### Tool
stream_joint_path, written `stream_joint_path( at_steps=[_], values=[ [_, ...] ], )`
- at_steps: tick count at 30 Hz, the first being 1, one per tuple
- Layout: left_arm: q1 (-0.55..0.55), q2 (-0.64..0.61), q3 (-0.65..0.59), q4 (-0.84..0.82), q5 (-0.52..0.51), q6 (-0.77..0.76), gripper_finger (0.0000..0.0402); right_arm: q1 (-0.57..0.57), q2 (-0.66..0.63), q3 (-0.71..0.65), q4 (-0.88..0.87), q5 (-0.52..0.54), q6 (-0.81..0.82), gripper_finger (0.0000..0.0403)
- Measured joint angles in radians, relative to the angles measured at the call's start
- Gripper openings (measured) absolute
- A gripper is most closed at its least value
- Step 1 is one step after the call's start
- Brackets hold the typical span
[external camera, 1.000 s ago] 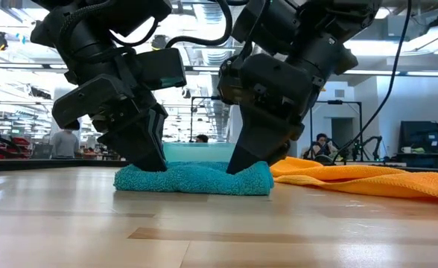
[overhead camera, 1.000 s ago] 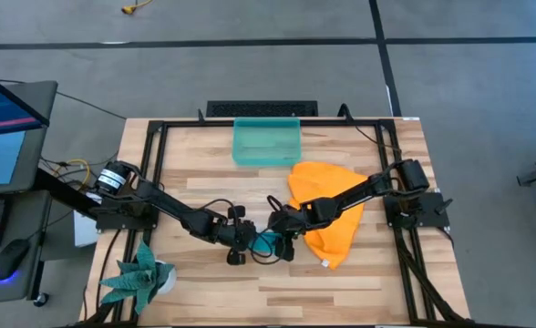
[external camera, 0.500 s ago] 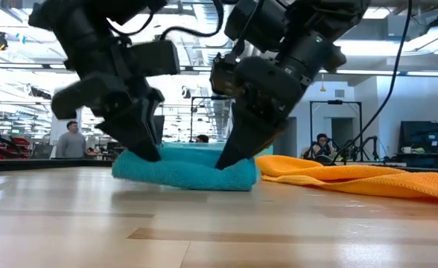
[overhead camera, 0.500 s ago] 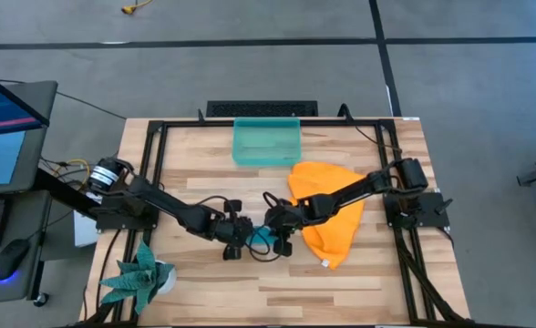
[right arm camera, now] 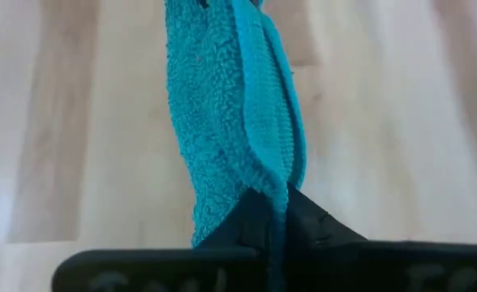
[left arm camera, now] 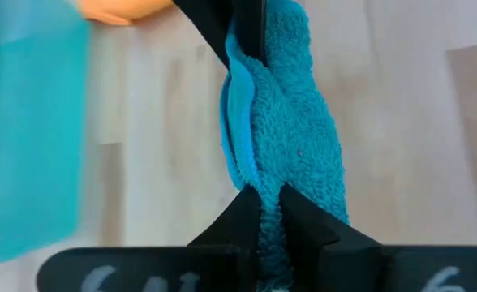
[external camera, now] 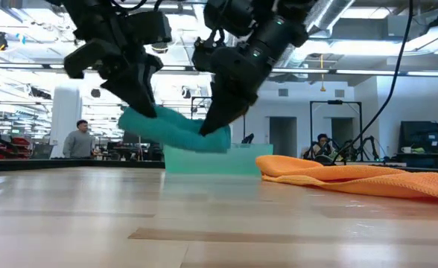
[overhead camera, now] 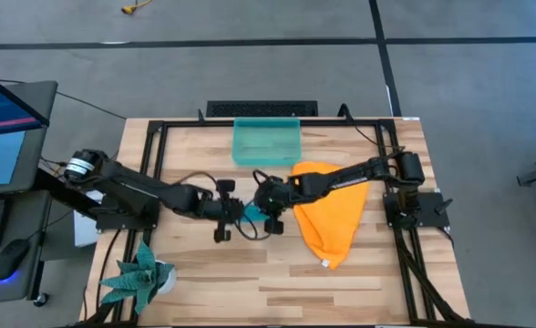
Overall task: Roll microfiber towels into tight, uniform cylinder then place into a basket
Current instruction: Put the rolled microfiber cloth into the blue bin
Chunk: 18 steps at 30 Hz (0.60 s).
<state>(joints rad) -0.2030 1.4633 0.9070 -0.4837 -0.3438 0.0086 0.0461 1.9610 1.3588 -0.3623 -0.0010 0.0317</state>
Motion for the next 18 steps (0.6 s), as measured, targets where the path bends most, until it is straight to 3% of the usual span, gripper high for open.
stream_joint_path(
  at_steps=[7,13,18],
  values=[
    [0.195,-0.105,0.001,0.008,0.034,0.157,0.0018,-0.115,-0.001,0.159,-0.201,0.002,-0.089,0.0019],
    [0.415,-0.121,0.002,0.127,0.043,0.220,0.0018,-0.232,-0.001,0.278,-0.318,0.006,-0.158,0.0030],
    [0.602,-0.067,0.009,0.256,0.166,0.258,0.0018,-0.351,-0.001,0.333,-0.336,0.002,-0.191,0.0019]
  ],
)
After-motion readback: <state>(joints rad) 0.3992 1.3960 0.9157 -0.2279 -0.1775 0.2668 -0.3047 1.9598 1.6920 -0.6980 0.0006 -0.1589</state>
